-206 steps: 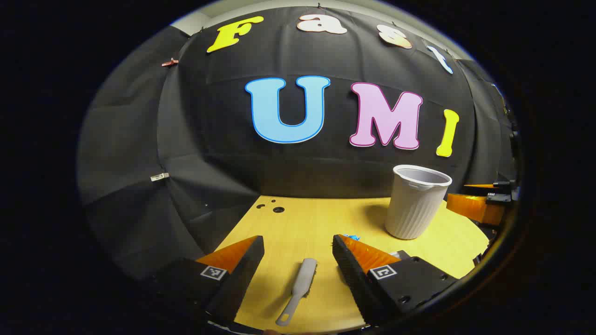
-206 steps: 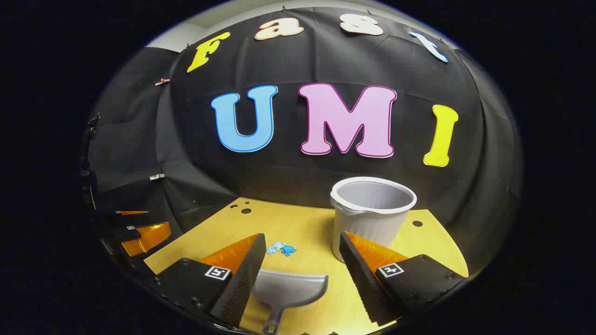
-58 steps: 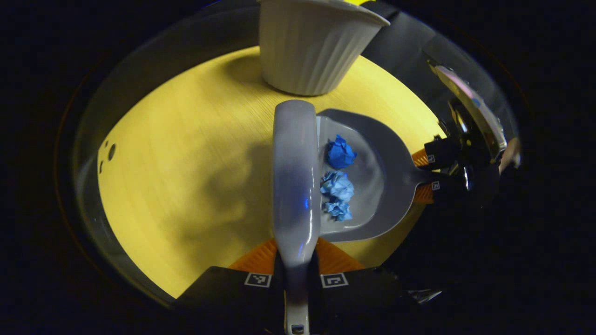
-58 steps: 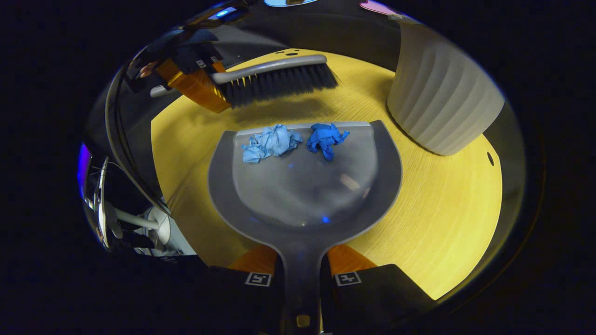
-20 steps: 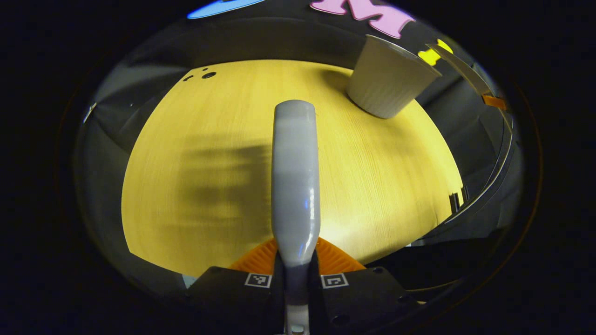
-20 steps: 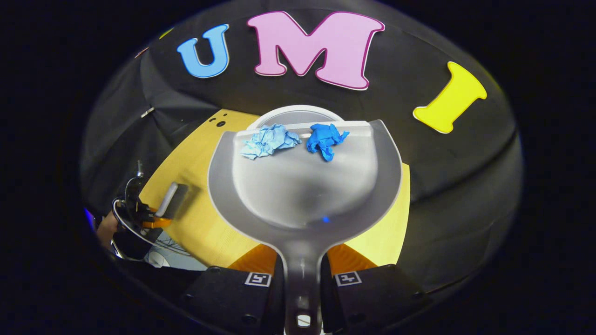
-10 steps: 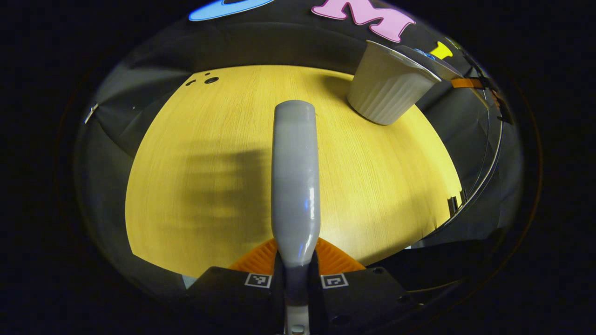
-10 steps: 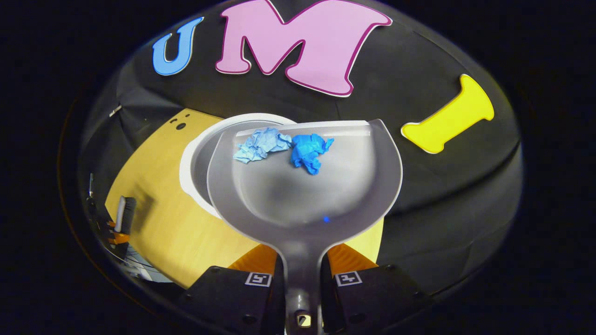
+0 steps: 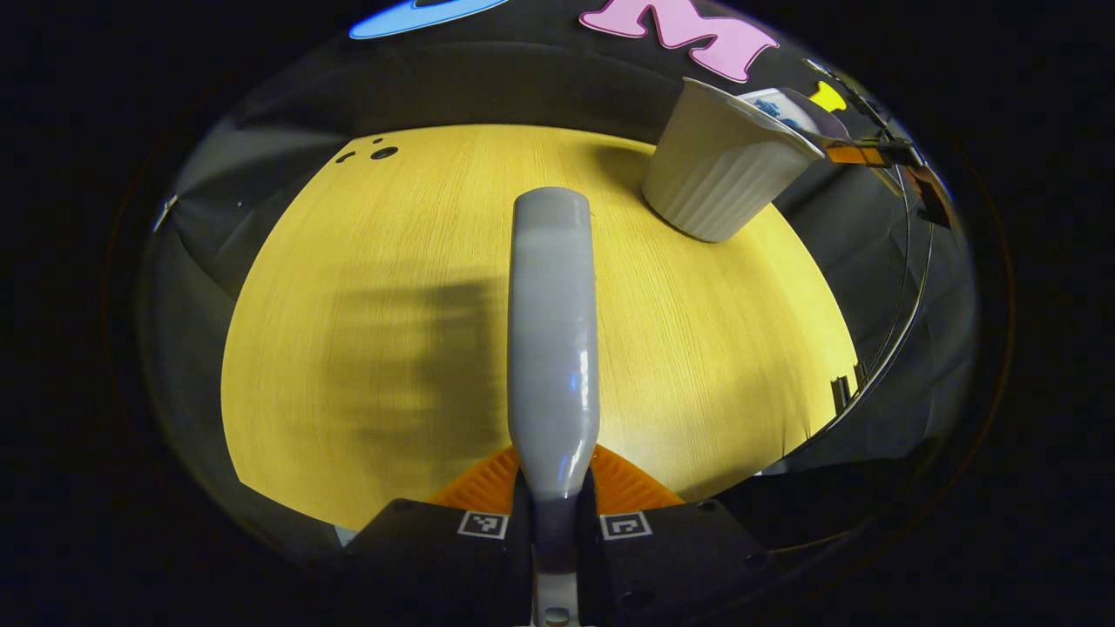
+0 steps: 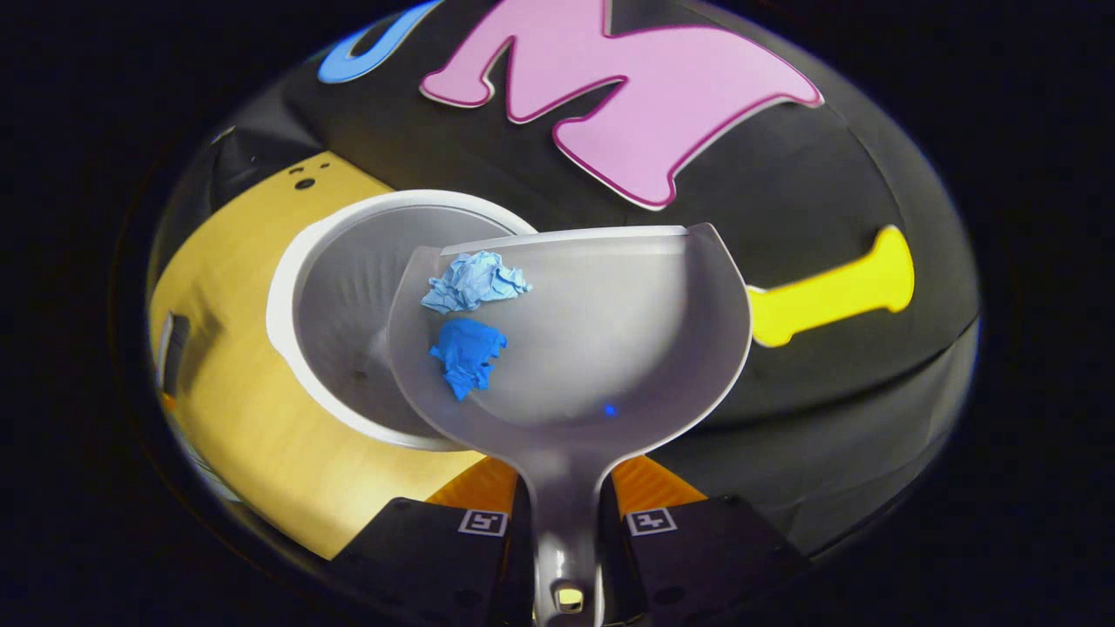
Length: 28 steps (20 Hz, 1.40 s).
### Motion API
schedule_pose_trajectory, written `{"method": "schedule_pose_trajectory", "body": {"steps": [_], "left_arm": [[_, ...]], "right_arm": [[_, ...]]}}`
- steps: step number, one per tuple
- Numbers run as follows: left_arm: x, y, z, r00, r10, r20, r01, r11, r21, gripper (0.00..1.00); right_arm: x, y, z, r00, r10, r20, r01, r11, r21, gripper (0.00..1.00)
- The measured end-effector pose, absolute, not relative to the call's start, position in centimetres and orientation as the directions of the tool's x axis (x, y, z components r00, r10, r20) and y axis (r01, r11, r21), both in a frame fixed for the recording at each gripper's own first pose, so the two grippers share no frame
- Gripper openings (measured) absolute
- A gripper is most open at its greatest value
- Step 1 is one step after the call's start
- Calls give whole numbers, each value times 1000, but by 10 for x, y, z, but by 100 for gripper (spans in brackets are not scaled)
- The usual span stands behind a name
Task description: Pick up the small broom and dustpan from the desktop, sweep the trash into the dustpan with the broom, and then empty the trash into the garbage bin.
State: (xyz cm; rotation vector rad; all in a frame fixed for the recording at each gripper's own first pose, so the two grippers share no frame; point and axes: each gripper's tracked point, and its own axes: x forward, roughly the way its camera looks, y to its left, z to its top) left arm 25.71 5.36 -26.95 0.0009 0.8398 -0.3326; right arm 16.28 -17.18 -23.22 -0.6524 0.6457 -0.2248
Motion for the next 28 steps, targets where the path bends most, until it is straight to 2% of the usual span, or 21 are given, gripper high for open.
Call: {"method": "schedule_pose_trajectory", "body": {"steps": [5, 9, 13, 14, 21, 23, 24, 25, 28], "left_arm": [[253, 55, -268, 616, -284, -734, 283, 950, -130, 24], [251, 56, -268, 600, -284, -748, 284, 950, -133, 24], [248, 56, -265, 578, -294, -761, 288, 946, -147, 27], [248, 55, -264, 574, -299, -762, 284, 946, -157, 24], [244, 54, -259, 551, -303, -778, 271, 946, -176, 24], [245, 56, -259, 547, -297, -783, 281, 946, -163, 24], [244, 58, -257, 547, -290, -785, 283, 947, -152, 27], [245, 58, -258, 551, -283, -785, 283, 948, -144, 24], [246, 57, -260, 563, -279, -778, 276, 951, -141, 24]], "right_arm": [[168, -175, -222, 817, -418, -396, -50, 634, -771, 35], [163, -170, -213, 827, -459, -324, -31, 538, -842, 35], [157, -172, -202, 848, -487, -208, -8, 381, -925, 35], [155, -171, -200, 856, -485, -181, -1, 349, -937, 34], [134, -158, -197, 887, -462, -1, 52, 103, -993, 34], [140, -156, -196, 895, -446, 1, 56, 110, -992, 35], [139, -156, -197, 894, -448, -8, 54, 125, -991, 35], [138, -154, -197, 892, -452, -17, 55, 145, -988, 34], [139, -160, -199, 879, -472, -70, 62, 257, -964, 35]]}}
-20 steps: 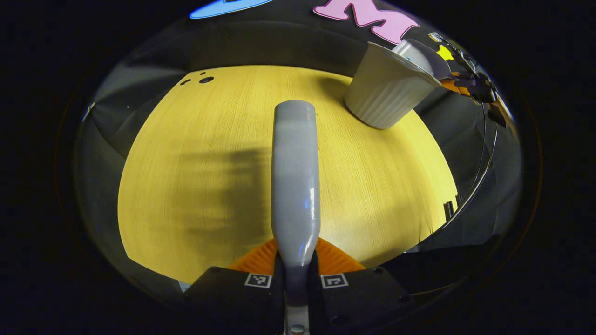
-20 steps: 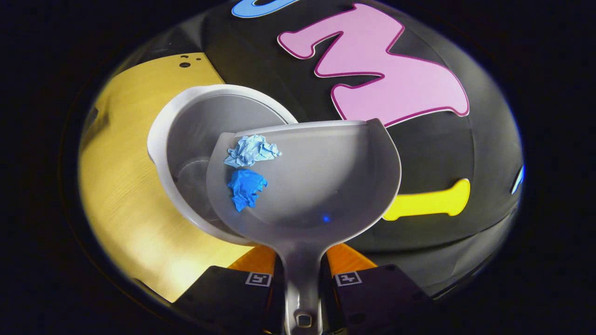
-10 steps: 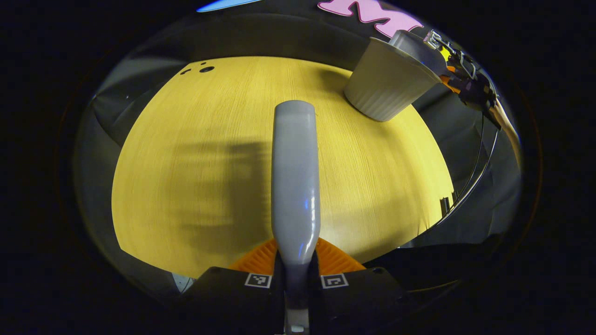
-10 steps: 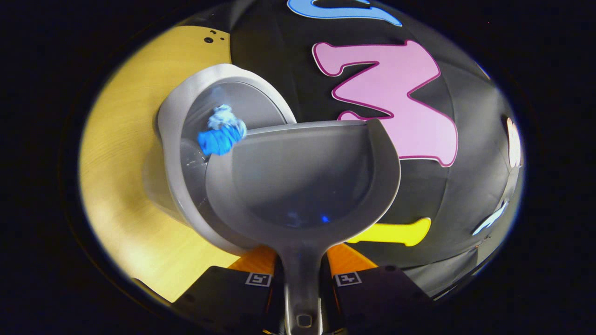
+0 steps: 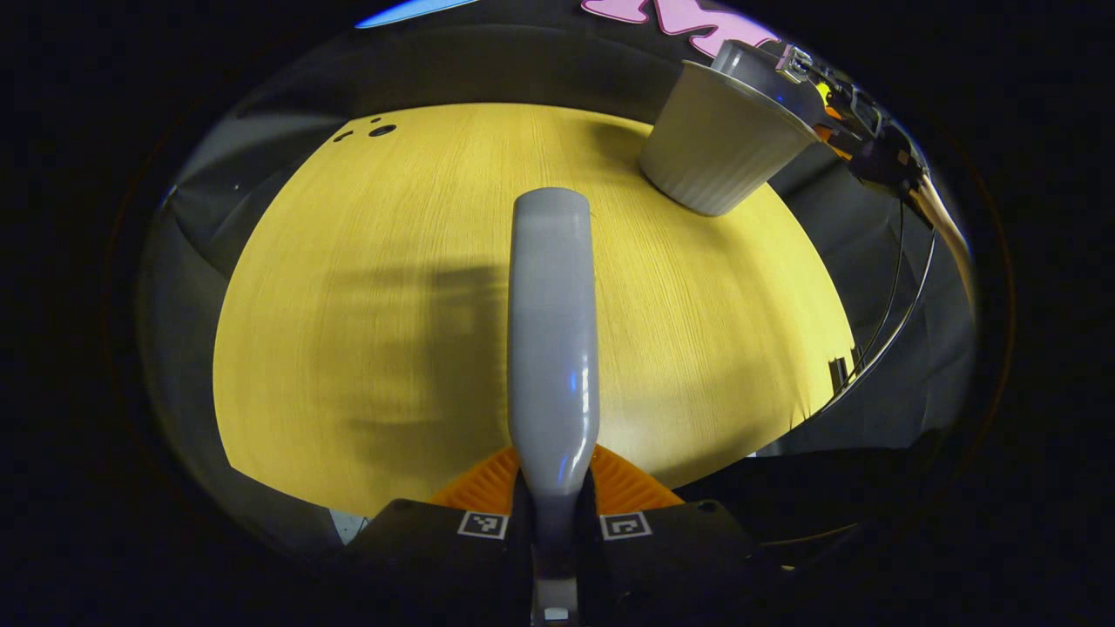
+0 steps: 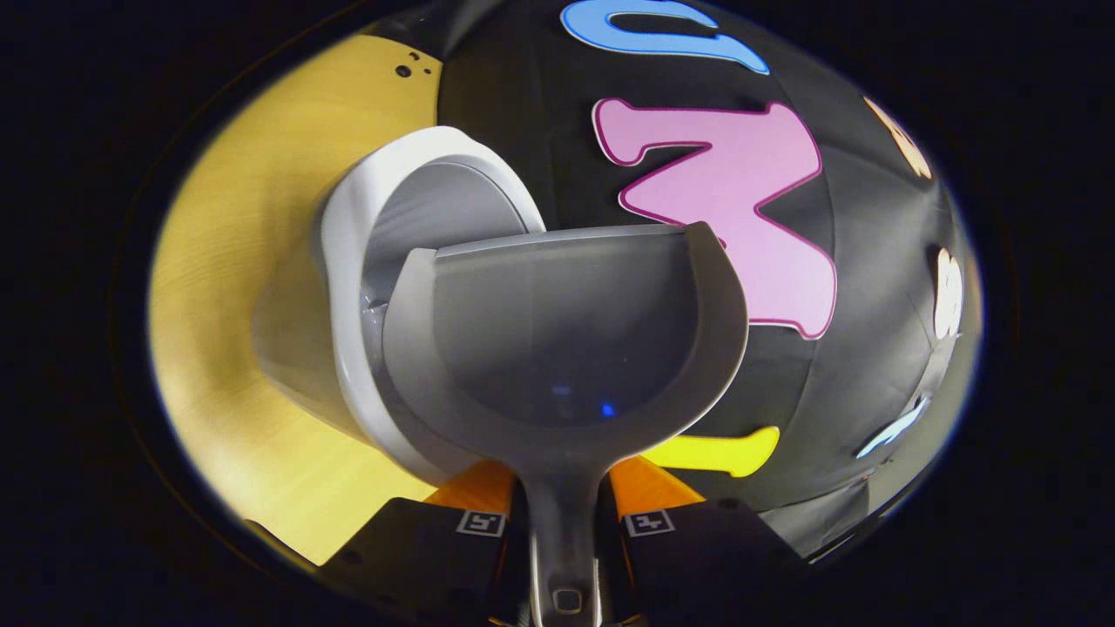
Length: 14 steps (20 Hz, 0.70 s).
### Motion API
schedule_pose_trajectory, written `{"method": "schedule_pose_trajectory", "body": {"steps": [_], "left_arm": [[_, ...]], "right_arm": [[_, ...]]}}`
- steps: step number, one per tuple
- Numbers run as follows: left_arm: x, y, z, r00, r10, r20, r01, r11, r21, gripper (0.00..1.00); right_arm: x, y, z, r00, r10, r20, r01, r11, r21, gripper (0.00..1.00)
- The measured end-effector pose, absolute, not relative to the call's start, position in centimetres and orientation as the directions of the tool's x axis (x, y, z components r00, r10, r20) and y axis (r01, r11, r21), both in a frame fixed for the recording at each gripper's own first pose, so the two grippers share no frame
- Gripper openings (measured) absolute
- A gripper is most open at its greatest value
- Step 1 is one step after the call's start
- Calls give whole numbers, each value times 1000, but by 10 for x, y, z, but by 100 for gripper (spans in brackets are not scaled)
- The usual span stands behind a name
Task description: Pick up the small broom and dustpan from the desktop, sweep the trash into the dustpan with the broom, and then empty the trash into the garbage bin.
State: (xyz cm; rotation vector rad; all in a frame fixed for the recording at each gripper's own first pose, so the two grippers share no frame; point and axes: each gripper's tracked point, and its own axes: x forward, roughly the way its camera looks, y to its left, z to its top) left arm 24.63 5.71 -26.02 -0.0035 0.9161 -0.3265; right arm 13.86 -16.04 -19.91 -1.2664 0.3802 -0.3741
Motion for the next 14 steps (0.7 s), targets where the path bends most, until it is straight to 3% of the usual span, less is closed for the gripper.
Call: {"method": "schedule_pose_trajectory", "body": {"steps": [7, 14], "left_arm": [[251, 53, -261, 594, -269, -758, 250, 957, -144, 27], [255, 53, -251, 642, -250, -725, 234, 964, -124, 24]], "right_arm": [[135, -162, -191, 858, -447, -252, 116, 648, -752, 35], [116, -123, -152, 909, -310, -280, 117, 832, -542, 35]]}}
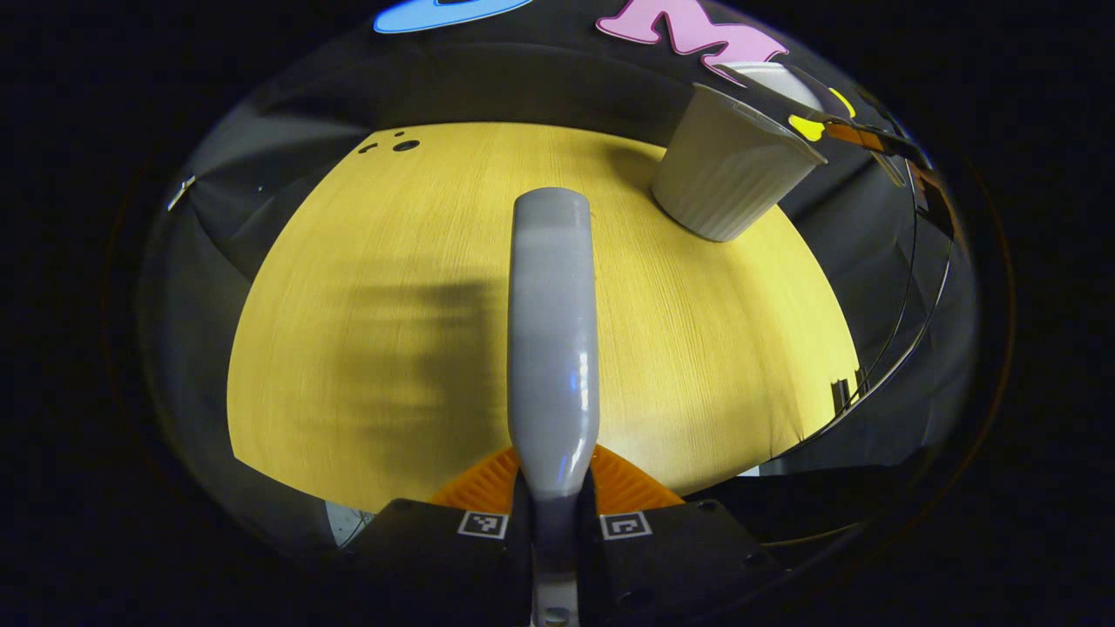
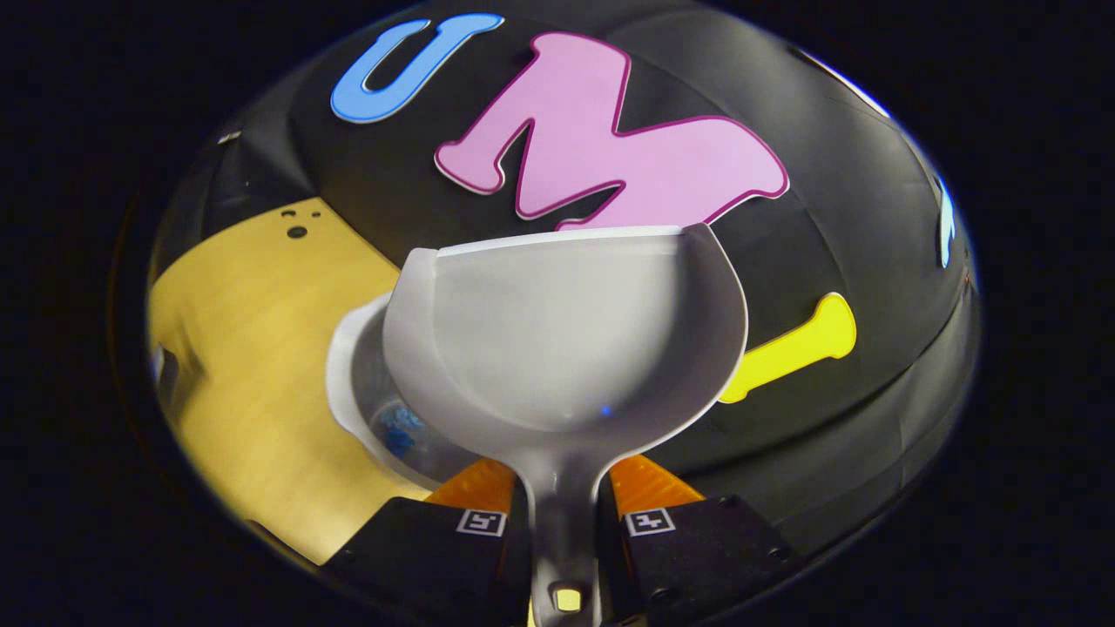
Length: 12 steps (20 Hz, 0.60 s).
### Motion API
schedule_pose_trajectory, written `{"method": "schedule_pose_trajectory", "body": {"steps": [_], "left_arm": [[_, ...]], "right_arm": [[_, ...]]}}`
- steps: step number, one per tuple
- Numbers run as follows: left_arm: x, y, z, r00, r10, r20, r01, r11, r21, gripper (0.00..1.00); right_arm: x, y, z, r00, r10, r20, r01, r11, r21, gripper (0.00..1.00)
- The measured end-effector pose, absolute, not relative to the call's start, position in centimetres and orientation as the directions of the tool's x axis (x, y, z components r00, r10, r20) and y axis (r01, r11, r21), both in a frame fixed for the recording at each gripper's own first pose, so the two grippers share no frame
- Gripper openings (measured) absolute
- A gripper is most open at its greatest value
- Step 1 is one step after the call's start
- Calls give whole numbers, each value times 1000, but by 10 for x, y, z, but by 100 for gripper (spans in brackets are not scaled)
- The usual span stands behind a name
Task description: Pick up the small broom and dustpan from the desktop, sweep the trash into the dustpan with the broom, and then empty the trash into the garbage bin.
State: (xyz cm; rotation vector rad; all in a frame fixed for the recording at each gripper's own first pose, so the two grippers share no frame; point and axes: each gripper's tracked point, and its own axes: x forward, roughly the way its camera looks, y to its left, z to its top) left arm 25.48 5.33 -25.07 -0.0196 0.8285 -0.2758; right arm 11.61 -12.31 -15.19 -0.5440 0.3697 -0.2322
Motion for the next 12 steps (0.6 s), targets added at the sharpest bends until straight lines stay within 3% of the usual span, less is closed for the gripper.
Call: {"method": "schedule_pose_trajectory", "body": {"steps": [6, 7, 10, 11, 12], "left_arm": [[259, 57, -248, 697, -221, -682, 214, 972, -97, 27], [260, 57, -249, 705, -212, -676, 204, 975, -92, 24], [263, 54, -250, 732, -190, -654, 169, 981, -96, 27], [263, 53, -250, 740, -182, -648, 159, 983, -96, 21], [263, 52, -249, 746, -179, -641, 153, 983, -97, 25]], "right_arm": [[78, -49, -132, 958, -100, -270, 11, 950, -312, 35], [69, -32, -131, 960, -63, -272, -18, 958, -286, 35], [42, 10, -142, 957, 19, -290, -92, 967, -239, 34], [34, 25, -151, 951, 50, -305, -119, 970, -212, 31], [26, 41, -161, 943, 83, -322, -147, 973, -179, 34]]}}
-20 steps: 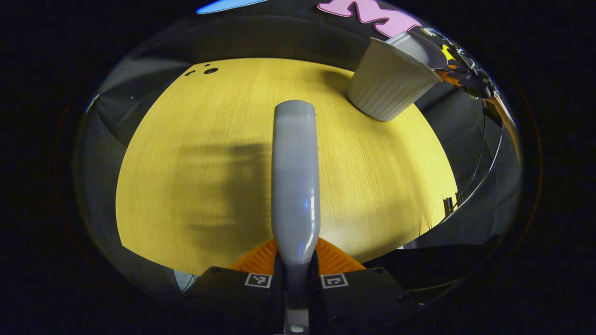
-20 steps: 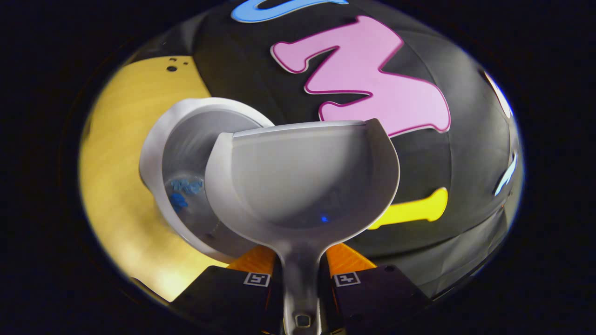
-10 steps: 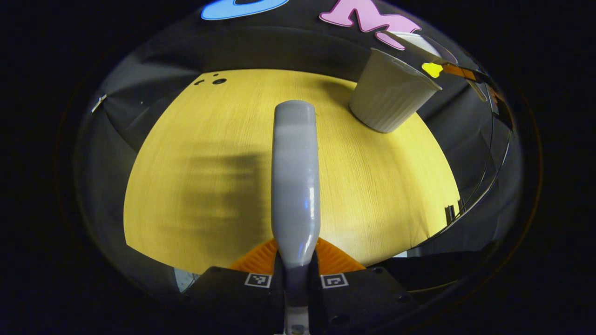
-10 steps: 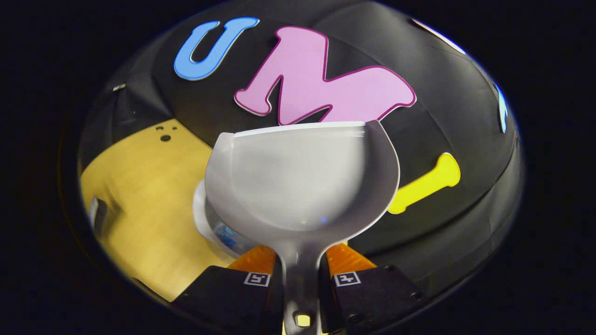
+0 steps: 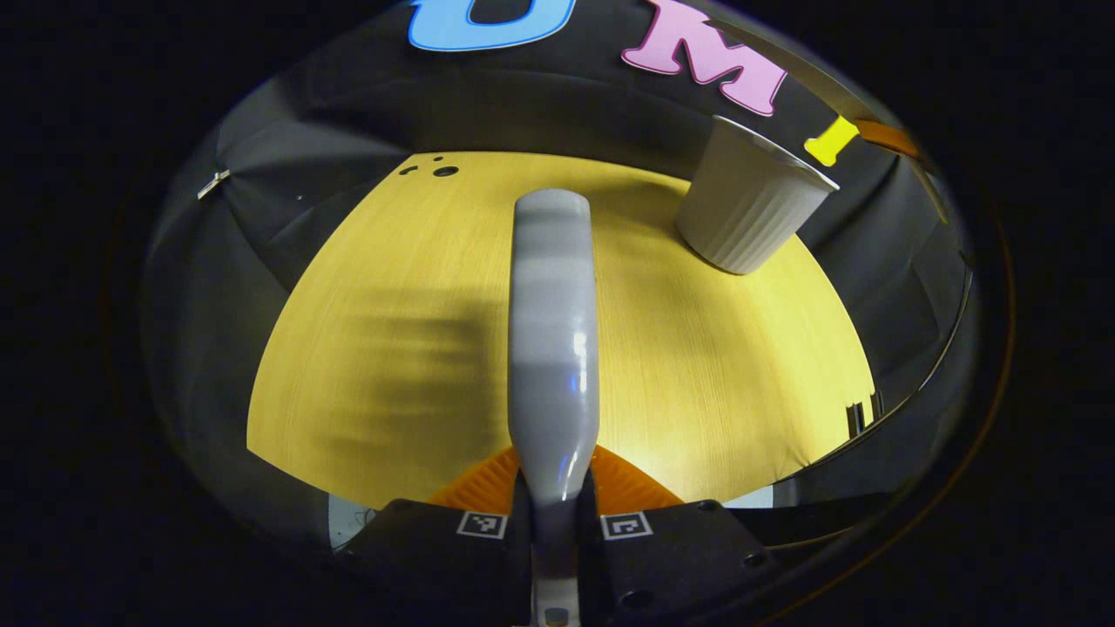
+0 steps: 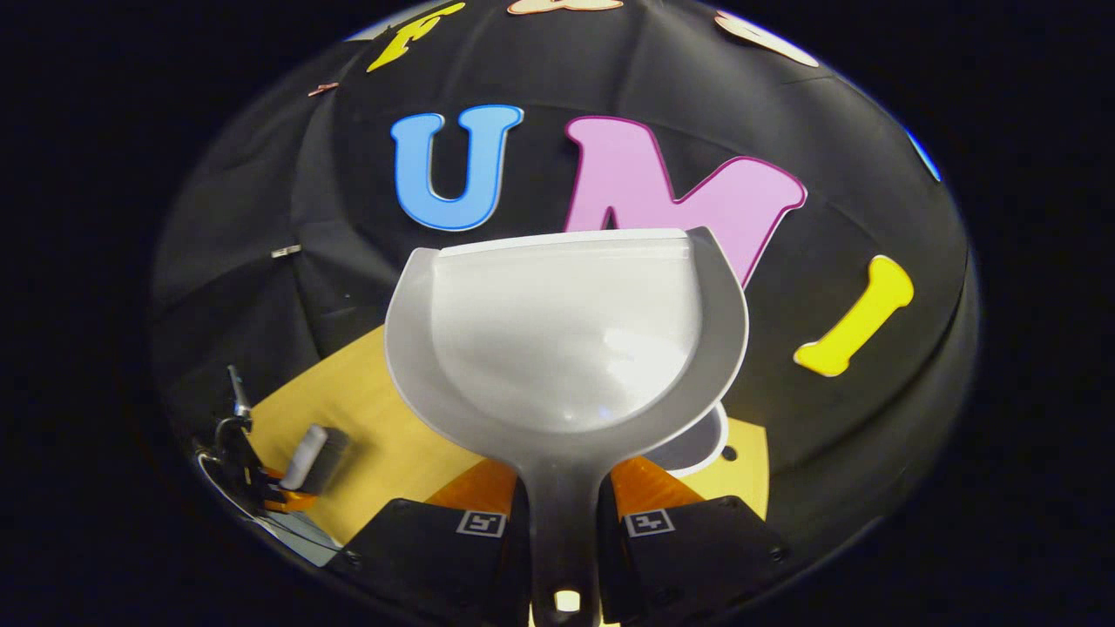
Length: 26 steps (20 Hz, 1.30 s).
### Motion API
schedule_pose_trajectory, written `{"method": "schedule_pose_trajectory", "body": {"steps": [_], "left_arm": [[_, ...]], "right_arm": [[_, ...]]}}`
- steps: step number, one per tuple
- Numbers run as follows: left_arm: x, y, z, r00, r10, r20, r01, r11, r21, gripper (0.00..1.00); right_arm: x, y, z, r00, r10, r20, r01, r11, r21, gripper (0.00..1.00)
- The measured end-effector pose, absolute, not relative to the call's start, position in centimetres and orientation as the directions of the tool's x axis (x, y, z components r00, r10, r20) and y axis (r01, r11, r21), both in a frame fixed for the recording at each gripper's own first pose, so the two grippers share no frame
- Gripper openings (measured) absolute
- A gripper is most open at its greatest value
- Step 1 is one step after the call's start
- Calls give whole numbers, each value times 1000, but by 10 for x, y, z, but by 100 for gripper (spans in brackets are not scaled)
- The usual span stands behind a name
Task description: Pick up the small broom and dustpan from the desktop, sweep the trash into the dustpan with the broom, and then empty the trash into the garbage bin.
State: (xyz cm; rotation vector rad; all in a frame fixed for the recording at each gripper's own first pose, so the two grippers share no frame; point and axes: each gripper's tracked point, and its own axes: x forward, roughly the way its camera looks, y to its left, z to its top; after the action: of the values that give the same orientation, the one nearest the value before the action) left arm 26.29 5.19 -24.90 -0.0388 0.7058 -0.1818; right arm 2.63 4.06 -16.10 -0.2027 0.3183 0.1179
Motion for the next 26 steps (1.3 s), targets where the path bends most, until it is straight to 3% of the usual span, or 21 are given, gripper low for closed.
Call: {"method": "schedule_pose_trajectory", "body": {"steps": [6, 7, 11, 18, 19, 26], "left_arm": [[266, 56, -252, 757, -153, -635, 143, 987, -67, 24], [266, 56, -253, 757, -148, -637, 139, 988, -65, 28], [263, 53, -252, 738, -146, -659, 120, 989, -84, 25], [258, 57, -255, 691, -140, -710, 154, 987, -45, 28], [257, 59, -256, 682, -138, -718, 161, 986, -37, 25], [249, 65, -260, 610, -103, -786, 193, 981, 21, 25]], "right_arm": [[-13, 101, -241, 876, 171, -451, -234, 968, -89, 35], [-20, 107, -257, 862, 183, -472, -246, 966, -74, 35], [-38, 127, -317, 809, 209, -550, -249, 969, 2, 35], [-38, 120, -421, 716, 177, -675, -186, 981, 59, 34], [-35, 116, -434, 707, 169, -686, -170, 983, 67, 34], [-14, 89, -507, 643, 74, -762, -4, 996, 93, 34]]}}
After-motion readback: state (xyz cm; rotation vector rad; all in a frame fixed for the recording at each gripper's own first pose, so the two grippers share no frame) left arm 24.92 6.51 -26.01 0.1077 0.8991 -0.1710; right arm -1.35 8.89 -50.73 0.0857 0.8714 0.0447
